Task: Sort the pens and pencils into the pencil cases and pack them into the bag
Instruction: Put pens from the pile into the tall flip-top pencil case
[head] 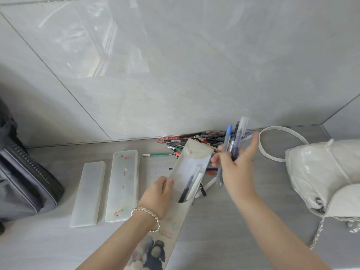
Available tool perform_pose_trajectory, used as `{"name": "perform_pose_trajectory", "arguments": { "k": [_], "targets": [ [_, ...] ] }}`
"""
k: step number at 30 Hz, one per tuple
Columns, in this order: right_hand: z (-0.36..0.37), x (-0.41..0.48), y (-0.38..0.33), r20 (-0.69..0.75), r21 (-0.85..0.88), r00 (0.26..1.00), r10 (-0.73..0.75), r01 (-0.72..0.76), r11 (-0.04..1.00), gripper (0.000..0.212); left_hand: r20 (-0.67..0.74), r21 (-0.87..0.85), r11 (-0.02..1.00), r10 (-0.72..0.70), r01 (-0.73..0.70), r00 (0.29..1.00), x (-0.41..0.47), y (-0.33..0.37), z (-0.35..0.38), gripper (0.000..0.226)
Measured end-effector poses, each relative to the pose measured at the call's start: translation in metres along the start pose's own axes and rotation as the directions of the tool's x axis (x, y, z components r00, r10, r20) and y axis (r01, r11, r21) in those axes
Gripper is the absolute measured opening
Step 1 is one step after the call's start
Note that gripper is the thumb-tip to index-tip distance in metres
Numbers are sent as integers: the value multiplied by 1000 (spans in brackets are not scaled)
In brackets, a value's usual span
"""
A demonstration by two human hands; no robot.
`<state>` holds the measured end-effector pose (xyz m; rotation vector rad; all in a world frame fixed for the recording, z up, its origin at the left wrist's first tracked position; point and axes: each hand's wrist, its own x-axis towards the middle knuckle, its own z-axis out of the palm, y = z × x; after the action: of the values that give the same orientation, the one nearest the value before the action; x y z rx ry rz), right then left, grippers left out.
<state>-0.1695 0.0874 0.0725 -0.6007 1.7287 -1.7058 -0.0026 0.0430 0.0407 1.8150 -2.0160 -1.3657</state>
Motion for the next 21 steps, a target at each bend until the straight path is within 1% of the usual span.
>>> {"name": "perform_pose_trajectory", "arguments": {
  "k": [1, 3, 4, 6, 9, 11, 12, 13, 14, 15, 16, 17, 18, 20, 21],
  "targets": [
    [9, -4, -2, -17, 46, 999, -34, 34, 998, 70, 15, -9, 1000, 12, -12, 1000, -1, 2, 2, 35],
    [25, -15, 0, -5, 77, 997, -78, 79, 994, 51, 31, -33, 999, 44, -43, 999, -4, 7, 5, 33],
    [31, -21, 5, 19, 92, 998, -67, 65, 994, 43, 27, -41, 997, 68, -67, 997, -5, 9, 5, 33],
    [38, -31, 14, 76, 176, 997, 6, -19, 984, 34, -3, -59, 991, 118, -118, 993, -7, 13, 5, 34],
    [36, -33, 17, 153, 249, 985, 86, -122, 961, 36, -38, -73, 985, 153, -156, 987, -8, 14, 3, 36],
    [29, -28, 15, 170, 302, 984, 55, -105, 947, 37, -34, -50, 986, 160, -161, 987, -9, 11, 2, 37],
    [26, -25, 14, 164, 274, 987, 0, -45, 961, 37, -33, -44, 986, 158, -160, 987, -9, 9, 3, 36],
    [22, -23, 13, 165, 190, 984, -74, 42, 981, 36, -36, -38, 987, 157, -159, 987, -9, 8, 3, 36],
    [19, -20, 15, 193, 65, 970, -151, 141, 988, 32, -43, -35, 986, 159, -160, 986, -10, 7, 4, 36],
    [16, -19, 16, 253, -83, 943, -215, 243, 967, 27, -47, -29, 986, 162, -163, 986, -10, 7, 4, 36],
    [15, -17, 21, 325, -241, 907, -267, 352, 905, 21, -49, -25, 985, 168, -169, 985, -10, 7, 4, 36],
    [14, -16, 26, 393, -371, 865, -311, 459, 808, 22, -49, -23, 985, 171, -173, 984, -10, 8, 4, 37],
    [13, -15, 34, 462, -462, 817, -345, 554, 693, 24, -45, -22, 984, 174, -176, 984, -10, 8, 4, 37],
    [12, -11, 48, 596, -558, 708, -379, 705, 438, 29, -31, -8, 986, 168, -169, 985, -7, 6, 4, 36],
    [12, -9, 51, 645, -573, 670, -367, 742, 346, 32, -26, -4, 988, 156, -156, 987, -5, 5, 3, 37]
  ]
}}
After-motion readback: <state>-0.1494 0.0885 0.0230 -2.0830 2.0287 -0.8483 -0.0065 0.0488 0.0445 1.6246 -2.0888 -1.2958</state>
